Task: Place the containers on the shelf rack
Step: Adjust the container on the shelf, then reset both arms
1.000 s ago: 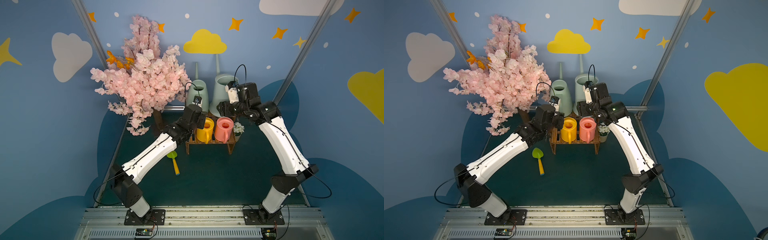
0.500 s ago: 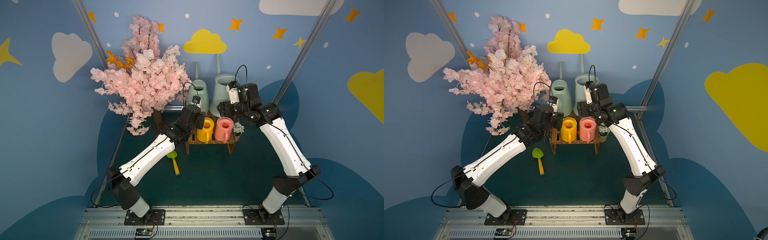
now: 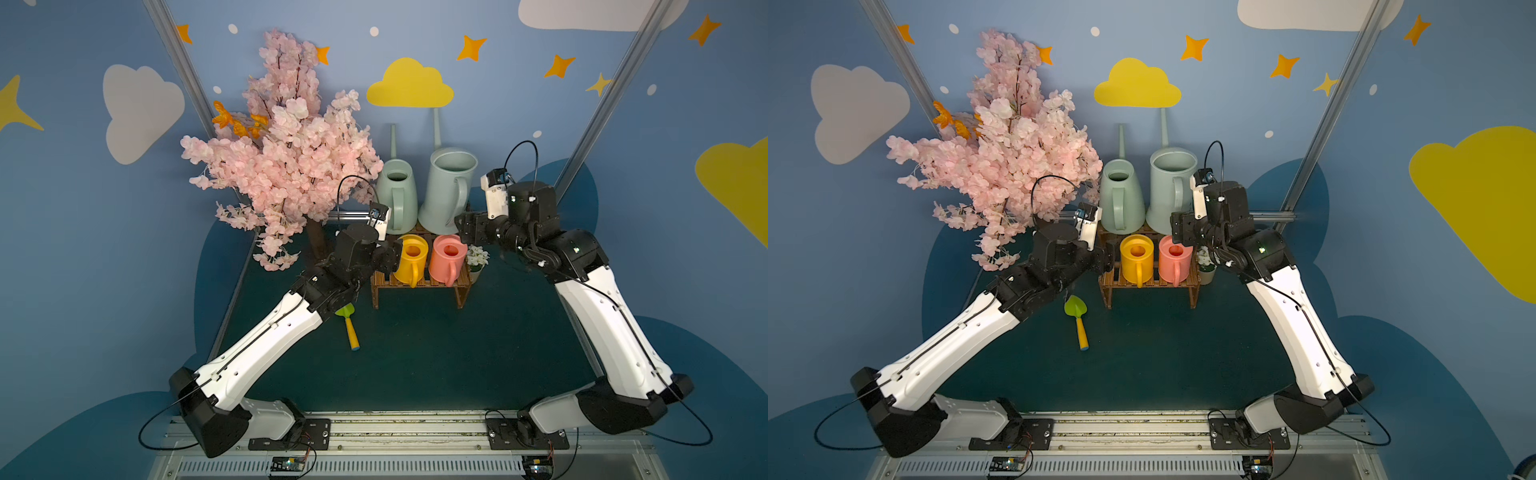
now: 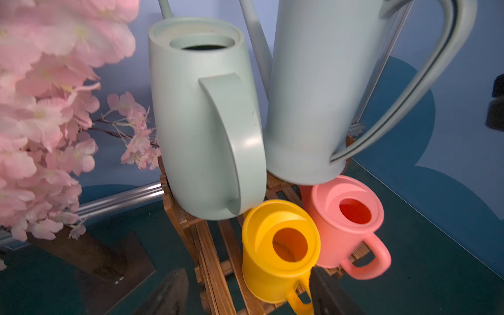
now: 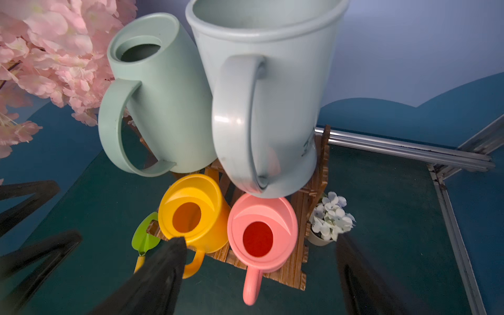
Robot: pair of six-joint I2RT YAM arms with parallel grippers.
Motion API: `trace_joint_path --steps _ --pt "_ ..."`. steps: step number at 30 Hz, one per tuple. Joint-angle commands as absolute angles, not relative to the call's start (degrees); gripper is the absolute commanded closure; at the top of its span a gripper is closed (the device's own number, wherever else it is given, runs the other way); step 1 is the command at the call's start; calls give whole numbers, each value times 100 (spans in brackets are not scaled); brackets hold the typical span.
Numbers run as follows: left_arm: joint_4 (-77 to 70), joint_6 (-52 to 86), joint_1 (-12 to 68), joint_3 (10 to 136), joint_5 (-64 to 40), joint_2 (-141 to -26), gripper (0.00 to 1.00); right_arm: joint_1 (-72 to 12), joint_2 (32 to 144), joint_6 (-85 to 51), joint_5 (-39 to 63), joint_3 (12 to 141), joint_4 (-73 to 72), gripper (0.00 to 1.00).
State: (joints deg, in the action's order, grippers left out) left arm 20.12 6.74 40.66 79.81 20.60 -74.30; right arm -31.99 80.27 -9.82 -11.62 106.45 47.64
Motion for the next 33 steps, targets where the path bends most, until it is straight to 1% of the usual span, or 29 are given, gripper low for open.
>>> trace_joint_path --steps 1,4,7,9,11,14,18,23,26,30,33 --pt "1832 285 4052 7295 1916 -6698 18 -3134 7298 -990 -1831 9926 4340 10" --pt "1401 39 3824 6236 1786 -5924 11 -2845 6647 -1105 -2170 8865 3991 6" --pt "1053 143 3239 5329 1475 -5408 9 -2282 6082 -1310 -2129 7833 3544 6" --pt "842 206 2752 4790 1240 -5261 7 -1919 5828 -1369 -2200 7075 3112 6" --pt "515 123 2340 4343 1184 -5215 1 -1599 5637 -1410 -2339 6337 2620 5" --pt "-101 -83 1850 3748 1380 -5242 0 -1143 5524 -1472 -2395 5393 1878 5" --pt "-1121 185 1217 2935 1628 -5471 0 -581 5646 -1472 -2092 4348 798 4" --pt "-2122 -113 968 2165 1883 -5793 0 -345 6051 -1077 -2081 3467 -334 3" --pt "-3122 -359 833 1729 1667 -6168 0 -317 6343 -634 -1896 2973 -1420 2" --pt "-4190 -460 585 1492 1089 -6971 0 -317 6693 -253 -1729 2763 -1847 2" --pt "-4912 -532 528 1551 648 -7531 0 -316 6906 -244 -1750 2479 -2524 2"
